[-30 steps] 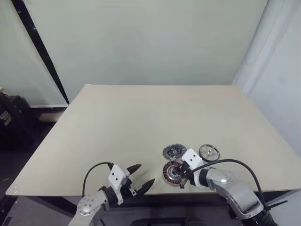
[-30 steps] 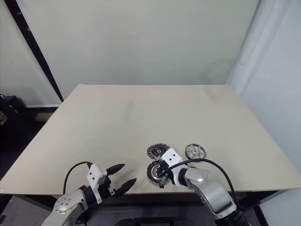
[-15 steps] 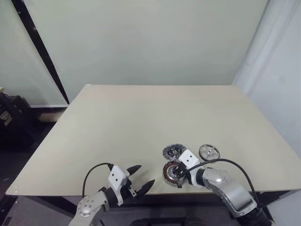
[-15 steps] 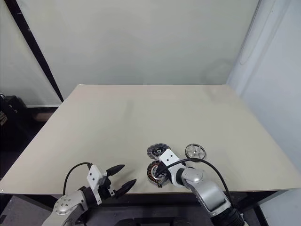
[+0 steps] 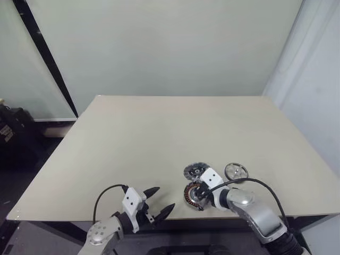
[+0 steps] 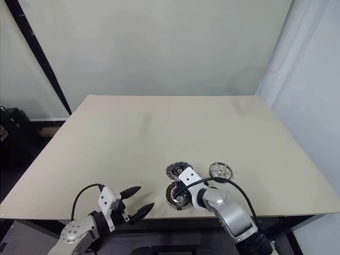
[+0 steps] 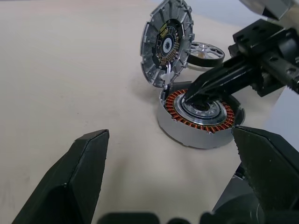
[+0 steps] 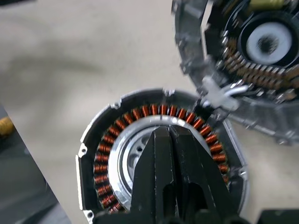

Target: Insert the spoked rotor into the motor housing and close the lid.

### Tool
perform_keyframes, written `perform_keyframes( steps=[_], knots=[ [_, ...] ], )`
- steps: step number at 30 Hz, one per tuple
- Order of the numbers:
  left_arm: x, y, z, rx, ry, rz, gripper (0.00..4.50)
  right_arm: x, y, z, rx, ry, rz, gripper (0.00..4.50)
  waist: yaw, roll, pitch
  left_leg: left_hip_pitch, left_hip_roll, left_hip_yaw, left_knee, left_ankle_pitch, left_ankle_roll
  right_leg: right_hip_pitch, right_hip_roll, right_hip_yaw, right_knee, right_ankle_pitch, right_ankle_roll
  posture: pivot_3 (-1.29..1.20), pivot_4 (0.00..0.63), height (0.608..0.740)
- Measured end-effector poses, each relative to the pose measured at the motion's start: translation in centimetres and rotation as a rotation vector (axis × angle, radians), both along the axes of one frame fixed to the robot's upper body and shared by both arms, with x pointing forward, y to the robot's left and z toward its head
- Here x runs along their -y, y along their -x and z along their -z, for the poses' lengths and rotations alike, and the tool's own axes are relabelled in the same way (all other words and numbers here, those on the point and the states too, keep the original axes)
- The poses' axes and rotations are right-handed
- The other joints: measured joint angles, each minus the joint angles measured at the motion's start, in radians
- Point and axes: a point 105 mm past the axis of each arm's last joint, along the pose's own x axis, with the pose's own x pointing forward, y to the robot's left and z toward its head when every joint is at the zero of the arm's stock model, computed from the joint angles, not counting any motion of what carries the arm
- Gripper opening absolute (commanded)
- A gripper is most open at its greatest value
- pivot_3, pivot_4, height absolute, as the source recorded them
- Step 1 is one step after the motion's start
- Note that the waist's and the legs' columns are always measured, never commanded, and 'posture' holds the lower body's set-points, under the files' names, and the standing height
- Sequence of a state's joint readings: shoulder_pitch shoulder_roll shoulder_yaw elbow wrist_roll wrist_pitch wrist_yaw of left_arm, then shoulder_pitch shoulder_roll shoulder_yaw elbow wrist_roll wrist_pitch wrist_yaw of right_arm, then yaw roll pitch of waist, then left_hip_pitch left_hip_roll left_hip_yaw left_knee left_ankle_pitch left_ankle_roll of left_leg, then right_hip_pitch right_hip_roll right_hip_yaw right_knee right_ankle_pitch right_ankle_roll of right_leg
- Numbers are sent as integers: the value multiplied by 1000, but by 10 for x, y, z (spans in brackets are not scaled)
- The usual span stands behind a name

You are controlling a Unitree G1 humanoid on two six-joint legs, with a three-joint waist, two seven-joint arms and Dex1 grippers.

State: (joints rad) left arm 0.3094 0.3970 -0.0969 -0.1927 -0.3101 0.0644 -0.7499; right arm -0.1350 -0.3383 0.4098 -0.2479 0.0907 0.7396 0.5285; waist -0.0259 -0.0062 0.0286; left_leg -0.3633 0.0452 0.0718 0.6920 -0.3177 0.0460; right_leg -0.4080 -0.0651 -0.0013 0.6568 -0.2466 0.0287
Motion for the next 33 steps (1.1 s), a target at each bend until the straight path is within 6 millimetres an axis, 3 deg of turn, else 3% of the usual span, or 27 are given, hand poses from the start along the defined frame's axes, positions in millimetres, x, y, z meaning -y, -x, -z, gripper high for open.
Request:
perform_keyframes(
  steps=[4,10,17,21,31,33],
  knots=[
    [0,0,0,2,0,0,4500,0,0,-7,12,-20,-4,61,0,0,0,0,0,0,0,0,0,0,0,0,0,0,0,0,0,740],
    [0,-1,-1,8,1,1,4500,7,10,9,-51,10,-10,61,0,0,0,0,0,0,0,0,0,0,0,0,0,0,0,0,0,740],
    [1,-2,-3,17,2,2,4500,6,8,9,-49,-8,0,61,-1,0,0,0,0,0,0,0,0,0,0,0,0,0,0,0,0,740],
    [0,-2,-3,20,1,0,4500,12,4,3,-27,-13,18,1000,0,0,0,0,0,0,0,0,0,0,0,0,0,0,0,0,0,740],
    [1,-6,-5,37,8,-10,4500,26,-1,-31,62,-44,32,4467,0,0,0,0,0,0,0,0,0,0,0,0,-1,0,0,0,0,740],
    [1,-7,-5,40,9,-11,4500,32,0,-34,64,-42,47,4467,1,0,0,0,0,0,0,0,0,0,0,0,-1,0,0,0,0,740]
  ],
)
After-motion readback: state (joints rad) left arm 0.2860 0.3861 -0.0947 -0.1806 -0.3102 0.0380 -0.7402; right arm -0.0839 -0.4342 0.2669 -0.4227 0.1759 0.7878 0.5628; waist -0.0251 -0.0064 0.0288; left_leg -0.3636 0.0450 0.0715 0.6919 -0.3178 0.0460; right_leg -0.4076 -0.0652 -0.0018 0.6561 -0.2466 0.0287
